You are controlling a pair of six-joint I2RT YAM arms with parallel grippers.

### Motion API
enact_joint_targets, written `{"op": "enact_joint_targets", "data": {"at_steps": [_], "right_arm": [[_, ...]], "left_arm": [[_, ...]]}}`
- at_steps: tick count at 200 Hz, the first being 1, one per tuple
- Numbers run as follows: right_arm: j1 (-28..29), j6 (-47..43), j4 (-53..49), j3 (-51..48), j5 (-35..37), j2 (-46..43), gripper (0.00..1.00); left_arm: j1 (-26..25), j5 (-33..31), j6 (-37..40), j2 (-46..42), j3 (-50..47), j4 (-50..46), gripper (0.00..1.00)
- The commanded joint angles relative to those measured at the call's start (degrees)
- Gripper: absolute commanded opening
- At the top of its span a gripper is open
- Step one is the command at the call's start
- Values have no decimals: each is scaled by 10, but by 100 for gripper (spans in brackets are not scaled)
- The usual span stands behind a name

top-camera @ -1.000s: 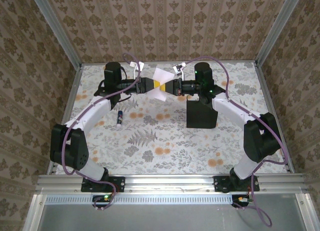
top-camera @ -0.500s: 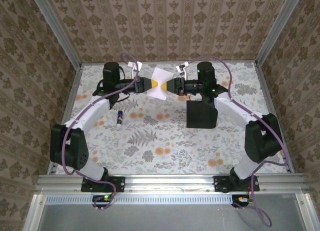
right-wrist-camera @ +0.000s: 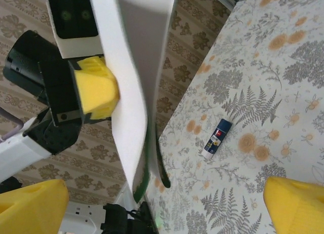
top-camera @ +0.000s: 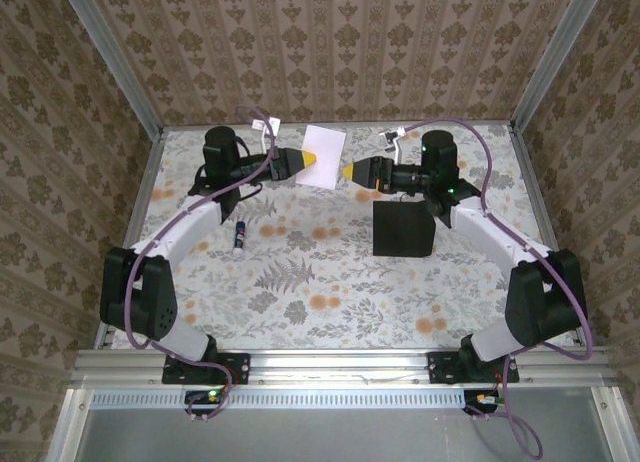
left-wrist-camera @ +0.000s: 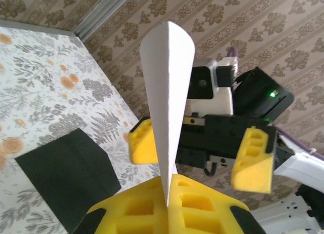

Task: Place the letter into the envelope and seal it

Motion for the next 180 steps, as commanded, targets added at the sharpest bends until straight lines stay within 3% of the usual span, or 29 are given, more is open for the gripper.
{"op": "enact_joint_targets", "data": {"at_steps": [1, 36, 114, 180], "right_arm": [[1, 33, 86, -14, -17, 9, 99], [2, 55, 141, -19, -31, 21, 98], [17, 111, 229, -2, -61, 62, 89], [23, 138, 259, 4, -67, 71, 54]], "left_arm": [[-13, -23, -80, 6, -17, 129, 0], [-23, -41, -136, 29, -29, 214, 0], [-37, -48, -160, 53, -23, 250, 0], [-36, -50, -154, 60, -27, 249, 0]]}}
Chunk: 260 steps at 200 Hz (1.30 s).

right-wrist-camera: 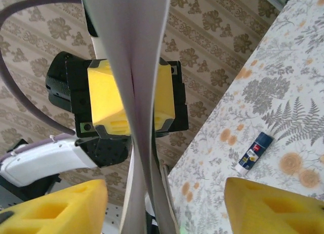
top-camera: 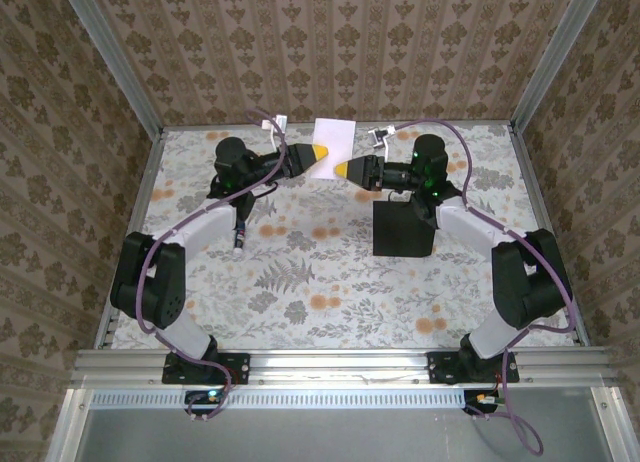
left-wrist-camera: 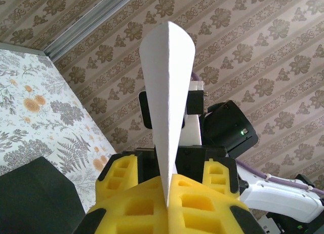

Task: Place the letter into the envelope and seal it

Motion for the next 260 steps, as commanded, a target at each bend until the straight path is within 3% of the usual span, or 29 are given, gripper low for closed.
{"op": "enact_joint_targets", "data": {"at_steps": [1, 62, 94, 109, 155, 171, 221, 260], "right_arm": [[3, 7, 29, 17, -15, 2, 54], [3, 4, 21, 18, -15, 0, 25], [3, 3, 19, 18, -19, -1, 0], [3, -2, 11, 18, -20, -3, 0], [2, -57, -69, 25, -32, -18, 0], [2, -76, -99, 26, -41, -24, 0], [2, -88, -118, 17, -61, -36, 0], [4, -91, -120, 16, -71, -40, 0]], "left_arm": [[0, -2, -2, 10, -3, 28, 0], [8, -3, -2, 8, -10, 28, 0], [10, -3, -3, 4, -13, 28, 7], [13, -1, -4, 4, -12, 29, 13], [27, 11, -9, -1, -4, 29, 45], [31, 17, -8, -2, 0, 25, 48], [40, 25, -1, -2, 11, 12, 42], [42, 27, 2, -2, 18, 6, 17]]}}
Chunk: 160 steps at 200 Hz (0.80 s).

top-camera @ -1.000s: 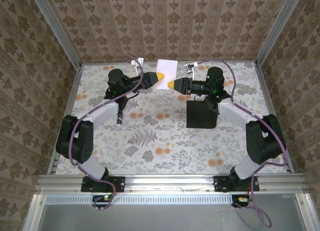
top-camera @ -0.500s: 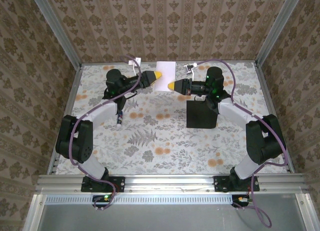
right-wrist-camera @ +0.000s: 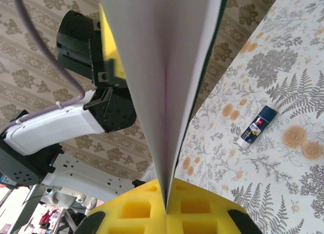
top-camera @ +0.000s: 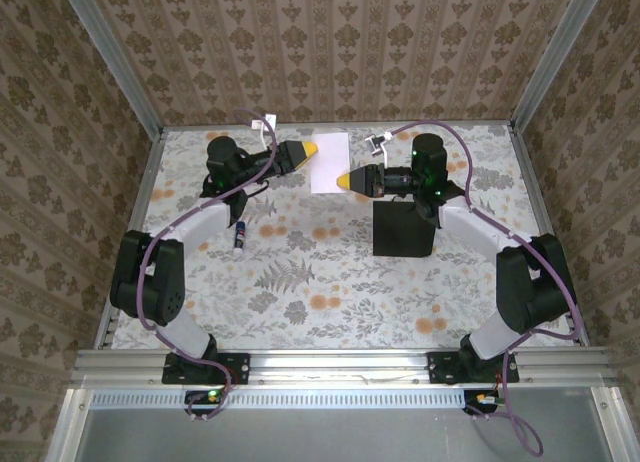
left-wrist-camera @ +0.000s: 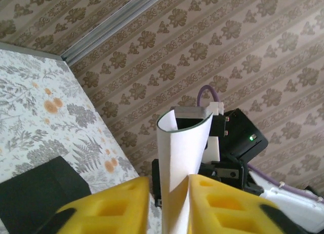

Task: Place the letter into the envelope and seal it

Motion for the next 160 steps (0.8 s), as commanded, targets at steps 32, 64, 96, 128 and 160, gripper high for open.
{"op": "enact_joint_targets", "data": {"at_steps": [32, 64, 96, 128, 160], "right_arm": [[5, -20, -14, 11, -25, -21, 12], [5, -31, -22, 19, -18, -24, 55], [2, -32, -19, 37, -9, -16, 62], [1, -16, 5, 58, -9, 5, 61], [0, -4, 22, 75, -9, 21, 55]], "left_arm": [[4, 12, 8, -9, 24, 4, 0], [4, 10, 11, -13, 19, -1, 0], [-1, 7, 23, -23, 12, -14, 0], [-11, 2, 26, -26, 3, -14, 0], [-17, -4, 26, -26, -6, -10, 0]]}}
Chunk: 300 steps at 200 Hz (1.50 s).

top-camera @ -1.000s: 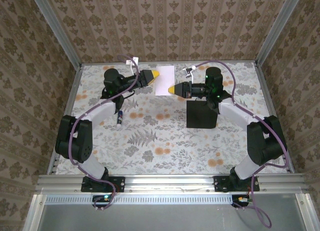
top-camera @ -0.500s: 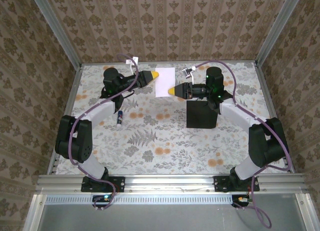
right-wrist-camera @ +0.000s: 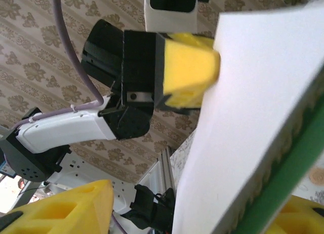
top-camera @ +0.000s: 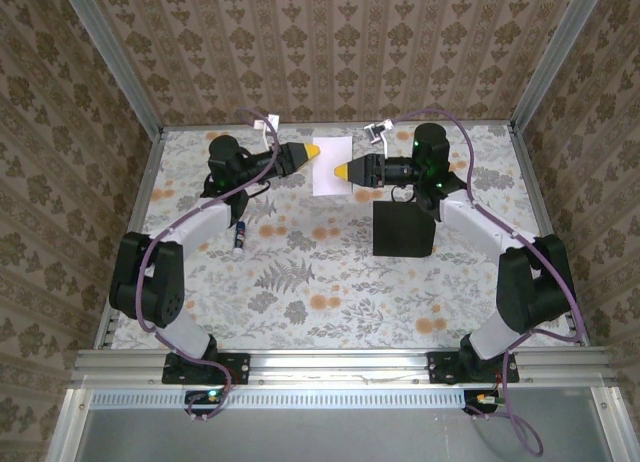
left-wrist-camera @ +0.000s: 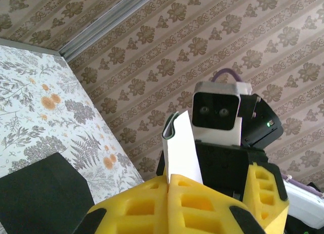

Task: Place the letter into the envelope and seal it

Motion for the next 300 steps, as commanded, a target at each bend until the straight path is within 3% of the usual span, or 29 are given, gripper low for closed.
{"op": "enact_joint_targets", "data": {"at_steps": [1, 95, 136, 170, 197, 231, 263, 300], "right_arm": [[-1, 11, 27, 24, -3, 16, 55], [-15, 13, 23, 14, 5, 15, 40], [-19, 12, 17, 11, 10, 18, 22], [-20, 16, 13, 9, 15, 28, 0], [-20, 17, 7, 7, 20, 30, 0], [-20, 16, -3, 6, 24, 32, 0], [-20, 1, -35, 9, 29, 30, 0], [-21, -26, -85, 14, 43, 24, 0]], "left_arm": [[-5, -4, 15, -19, -9, 10, 0], [6, 0, 16, -21, -4, 6, 0], [9, 1, 21, -20, -3, -2, 0], [10, 1, 23, -21, -7, -3, 0], [12, 0, 27, -22, -11, -7, 5], [14, 3, 35, -20, -7, -18, 15], [15, 4, 55, -25, -4, -46, 39], [24, 1, 117, -44, 4, -134, 73]]}}
